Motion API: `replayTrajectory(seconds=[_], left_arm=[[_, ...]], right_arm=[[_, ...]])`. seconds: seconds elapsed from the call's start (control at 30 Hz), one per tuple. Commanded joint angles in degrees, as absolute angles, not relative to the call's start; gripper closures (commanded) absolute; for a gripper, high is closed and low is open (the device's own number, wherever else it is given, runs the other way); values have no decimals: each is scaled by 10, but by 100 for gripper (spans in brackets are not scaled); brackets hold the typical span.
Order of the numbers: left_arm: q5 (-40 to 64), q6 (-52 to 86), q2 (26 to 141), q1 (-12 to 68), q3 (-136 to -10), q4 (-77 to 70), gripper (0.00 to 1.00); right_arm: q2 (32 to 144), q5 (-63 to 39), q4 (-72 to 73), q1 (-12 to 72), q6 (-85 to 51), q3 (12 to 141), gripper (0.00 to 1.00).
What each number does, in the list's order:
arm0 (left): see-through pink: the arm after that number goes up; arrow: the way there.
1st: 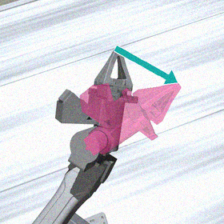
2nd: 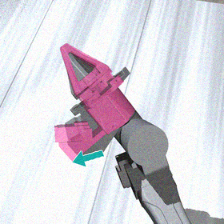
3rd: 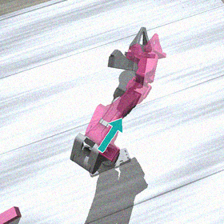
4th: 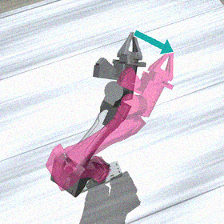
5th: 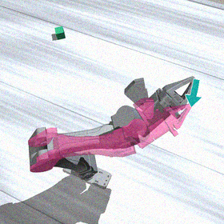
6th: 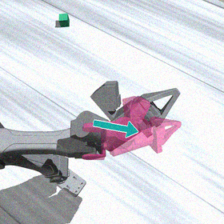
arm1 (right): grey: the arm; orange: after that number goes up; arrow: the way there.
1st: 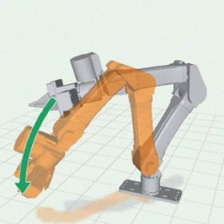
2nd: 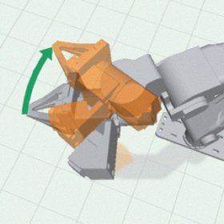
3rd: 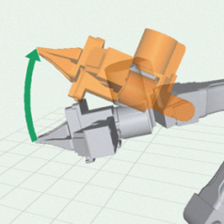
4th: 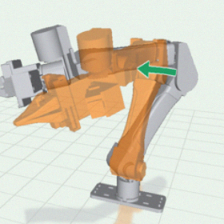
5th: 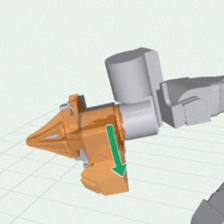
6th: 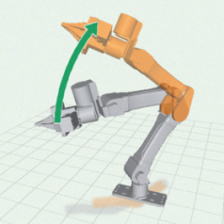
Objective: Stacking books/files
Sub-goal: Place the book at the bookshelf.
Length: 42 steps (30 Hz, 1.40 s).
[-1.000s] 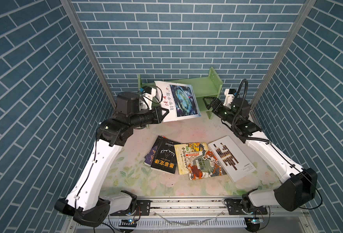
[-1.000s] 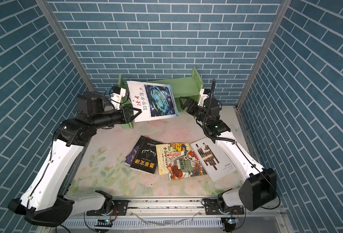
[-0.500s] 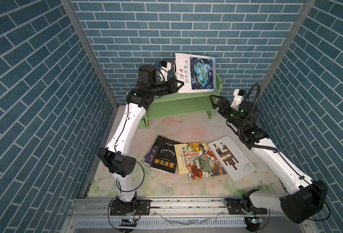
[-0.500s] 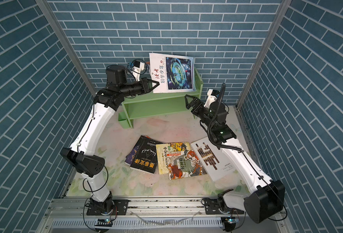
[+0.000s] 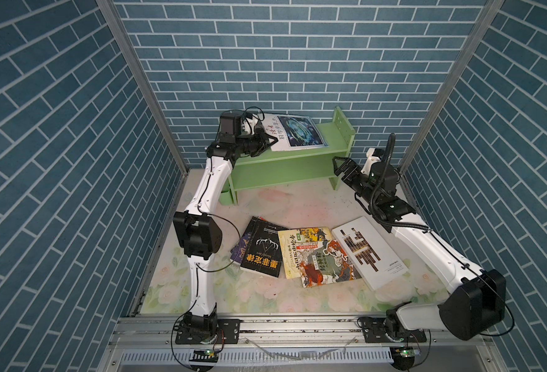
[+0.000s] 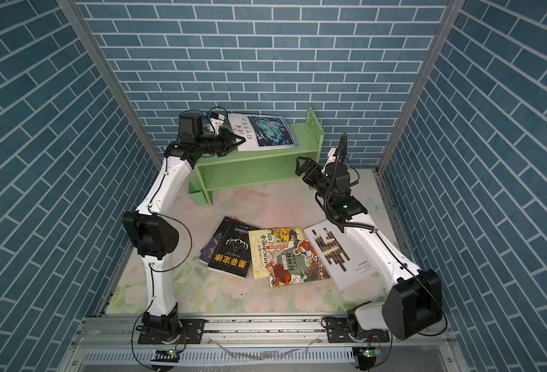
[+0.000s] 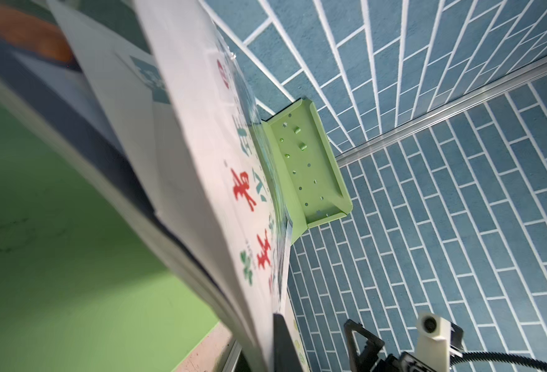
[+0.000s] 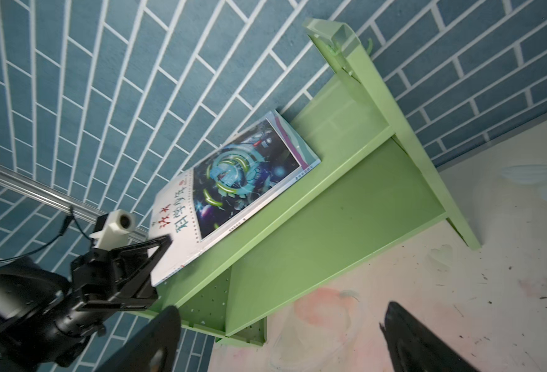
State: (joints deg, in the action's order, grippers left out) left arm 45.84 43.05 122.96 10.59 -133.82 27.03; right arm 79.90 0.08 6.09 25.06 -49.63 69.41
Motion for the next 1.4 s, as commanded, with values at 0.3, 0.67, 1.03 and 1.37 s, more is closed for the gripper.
replayTrajectory(seconds=[0.3, 0.67, 1.03, 1.37], left_arm=[[507, 400, 1225, 69, -1345, 379, 100], [520, 386, 1264, 59, -1392, 431, 97], [509, 404, 1294, 56, -1426, 419, 78], [470, 402, 1289, 50, -1437, 419, 32]], right_arm=[[937, 6, 64, 249, -414, 861, 2], [1032, -25, 80, 244, -438, 945, 2], [1105, -34, 93, 244, -479, 989, 3], [1135, -47, 120, 246, -524, 993, 6]])
